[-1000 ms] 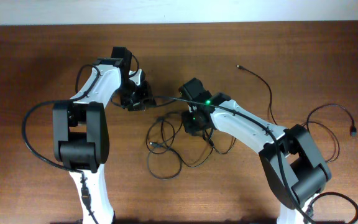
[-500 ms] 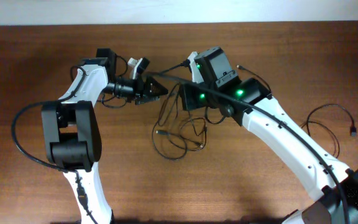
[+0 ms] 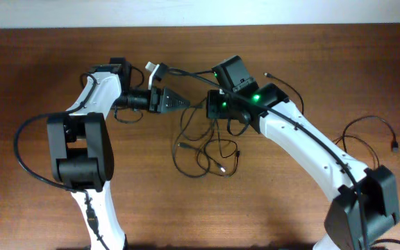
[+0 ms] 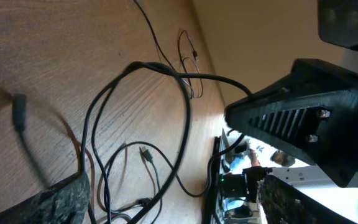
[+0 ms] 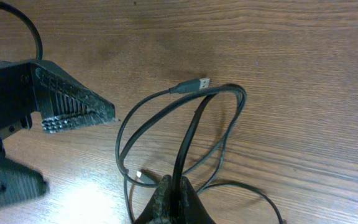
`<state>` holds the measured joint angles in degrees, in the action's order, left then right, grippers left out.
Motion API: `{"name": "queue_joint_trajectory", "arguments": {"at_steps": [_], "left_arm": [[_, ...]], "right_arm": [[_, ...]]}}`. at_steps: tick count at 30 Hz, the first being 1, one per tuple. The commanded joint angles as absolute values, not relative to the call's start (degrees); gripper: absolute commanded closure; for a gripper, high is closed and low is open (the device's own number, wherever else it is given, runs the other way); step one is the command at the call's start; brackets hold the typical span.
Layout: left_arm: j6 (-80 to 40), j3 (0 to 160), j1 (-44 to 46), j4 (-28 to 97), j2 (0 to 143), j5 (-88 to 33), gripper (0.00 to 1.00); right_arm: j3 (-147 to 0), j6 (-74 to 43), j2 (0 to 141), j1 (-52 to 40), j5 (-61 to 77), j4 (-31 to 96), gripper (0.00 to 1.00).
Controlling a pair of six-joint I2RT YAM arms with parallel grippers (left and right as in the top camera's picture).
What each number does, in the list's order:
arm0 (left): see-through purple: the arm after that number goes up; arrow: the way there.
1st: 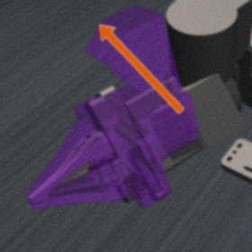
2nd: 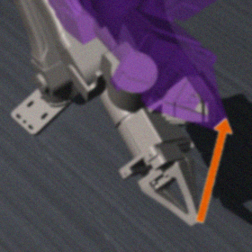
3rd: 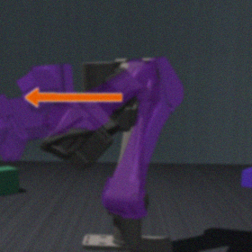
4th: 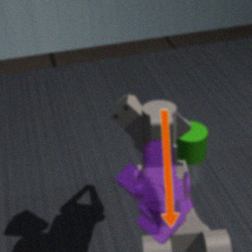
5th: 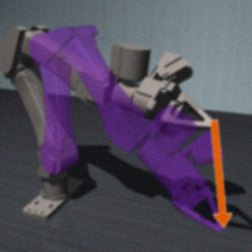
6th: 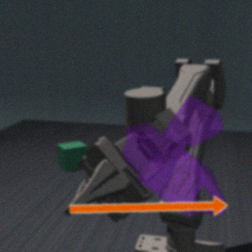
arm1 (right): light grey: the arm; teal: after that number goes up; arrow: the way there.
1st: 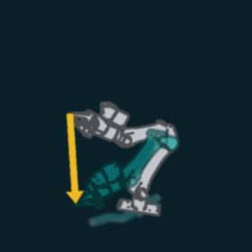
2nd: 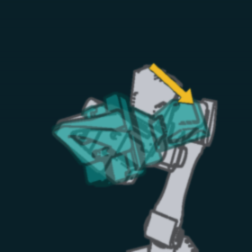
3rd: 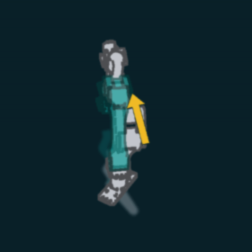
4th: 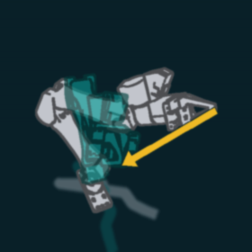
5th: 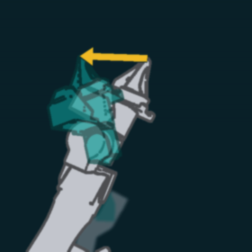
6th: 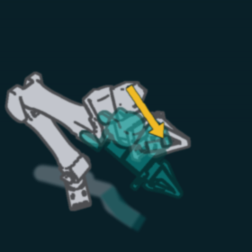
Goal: Untangle cables
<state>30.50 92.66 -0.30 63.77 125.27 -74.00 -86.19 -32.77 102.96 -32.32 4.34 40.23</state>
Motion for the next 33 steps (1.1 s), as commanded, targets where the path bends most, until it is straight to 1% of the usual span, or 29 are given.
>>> {"name": "queue_joint_trajectory", "arguments": {"at_steps": [1,2,4,5,6,8,9,11,12,13,14,16,18,19,22,26,28,33], "left_arm": [[32.7,93.6,0.6,63.5,125.8,-74.2,0.14],[32.6,93.6,1.0,63.3,125.8,-74.1,0.16],[32.6,93.6,1.8,62.4,125.8,-73.2,0.16],[32.6,93.6,2.2,62.1,125.8,-73.1,0.22],[32.6,93.6,2.5,61.7,125.8,-73.1,0.32],[32.6,93.6,2.6,61.2,125.8,-73.1,0.47],[32.6,93.6,2.6,61.0,125.8,-73.0,0.58],[32.6,93.6,2.6,60.4,125.8,-73.1,0.74],[32.6,93.6,2.6,60.2,125.8,-73.0,0.87],[30.9,93.6,2.6,59.7,125.8,-72.0,0.95],[28.6,93.6,2.6,58.8,125.8,-70.5,1.0],[14.6,93.6,2.6,54.7,125.8,-58.8,1.0],[2.0,93.6,2.6,53.4,125.8,-44.9,1.0],[-1.7,93.6,2.6,53.4,125.8,-40.4,1.0],[-2.4,93.6,2.6,53.4,125.8,-39.2,1.0],[-2.4,93.6,2.6,53.4,125.8,-39.1,1.0],[-2.4,93.6,2.6,53.4,125.8,-38.7,1.0],[-2.4,93.6,2.6,53.4,125.8,-38.1,1.0]], "right_arm": [[-86.1,-33.6,103.7,-31.2,6.0,38.5,0.96],[-86.1,-33.6,103.7,-30.5,7.6,37.1,0.96],[-86.1,-34.0,104.2,-29.3,16.3,33.8,0.96],[-86.1,-34.0,104.3,-29.2,19.7,32.9,0.96],[-86.1,-34.0,104.4,-29.2,22.2,32.6,0.96],[-86.1,-34.0,104.4,-29.2,22.8,32.9,0.96],[-86.1,-33.9,104.4,-29.2,23.0,33.0,0.96],[-86.1,-33.9,104.4,-29.2,26.0,32.5,0.96],[-86.1,-33.4,104.4,-29.2,27.4,32.5,0.96],[-86.1,-31.5,104.4,-29.2,29.0,32.6,0.96],[-86.1,-31.5,104.4,-29.2,30.0,32.8,0.96],[-86.1,-26.2,103.4,-29.3,35.6,33.0,0.96],[-86.1,-24.6,100.6,-29.5,35.3,34.4,0.96],[-86.2,-24.2,98.2,-29.6,35.1,35.2,0.96],[-86.2,-24.2,89.9,-29.5,34.3,36.9,0.96],[-87.5,-24.1,78.8,-29.6,25.3,38.0,0.96],[-89.5,-20.9,74.4,-29.6,23.0,37.9,0.96],[-100.6,-15.0,71.8,-29.6,23.1,35.2,0.96]]}}
